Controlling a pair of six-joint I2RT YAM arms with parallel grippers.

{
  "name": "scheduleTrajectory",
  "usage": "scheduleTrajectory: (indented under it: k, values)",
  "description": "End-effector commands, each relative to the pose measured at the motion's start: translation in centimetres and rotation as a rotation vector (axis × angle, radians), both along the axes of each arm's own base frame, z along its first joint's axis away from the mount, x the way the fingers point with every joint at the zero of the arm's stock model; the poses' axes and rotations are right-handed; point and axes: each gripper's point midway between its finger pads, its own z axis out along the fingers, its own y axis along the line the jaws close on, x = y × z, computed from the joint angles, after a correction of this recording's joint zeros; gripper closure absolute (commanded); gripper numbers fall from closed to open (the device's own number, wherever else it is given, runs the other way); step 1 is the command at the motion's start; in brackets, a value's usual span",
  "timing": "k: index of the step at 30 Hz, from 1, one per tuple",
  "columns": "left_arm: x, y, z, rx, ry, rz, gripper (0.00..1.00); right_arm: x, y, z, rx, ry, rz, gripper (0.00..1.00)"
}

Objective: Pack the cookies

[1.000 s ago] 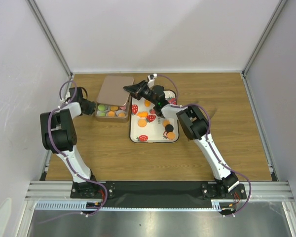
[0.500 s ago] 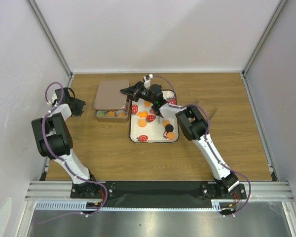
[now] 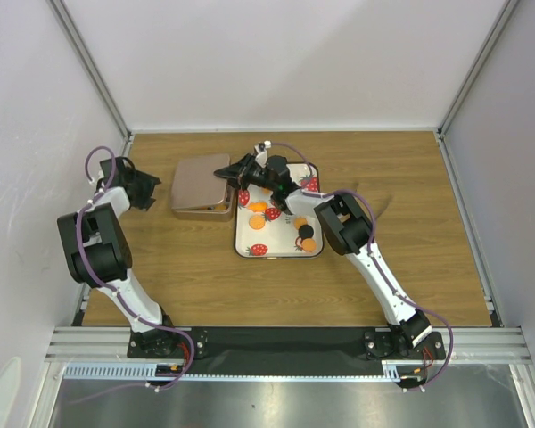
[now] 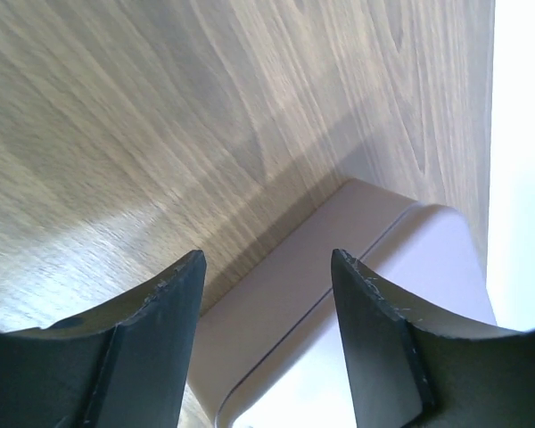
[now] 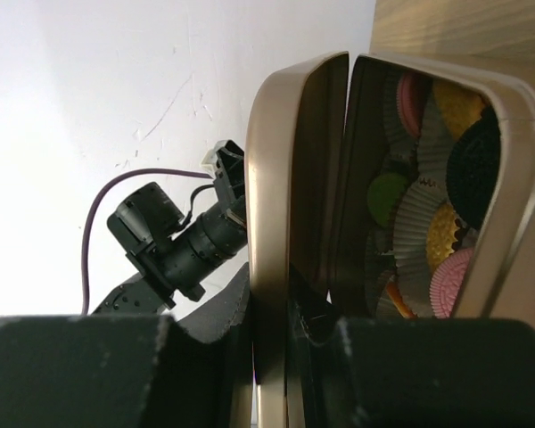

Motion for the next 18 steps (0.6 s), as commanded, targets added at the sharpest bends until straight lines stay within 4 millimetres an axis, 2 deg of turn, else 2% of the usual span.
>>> scheduleTrajectory:
  k: [1, 9, 18]
  values:
    - [2.2, -0.7, 4.6, 0.039, -0.133, -0.071, 0.35, -0.2, 0.5, 1.8, 0.047, -0.033, 0.019, 1.0]
    - [3.0, -2.8, 5.1, 0.037, -0.149, -0.141, 0.34, -0.2, 0.0, 1.6, 0.061, -0.01, 0.016, 0.99]
    - [3.5, -4.0, 5.1, 0.049, -0.142, -0.183, 0.34, -0.2, -1.1, 1.8, 0.064, -0.012, 0.002, 0.88]
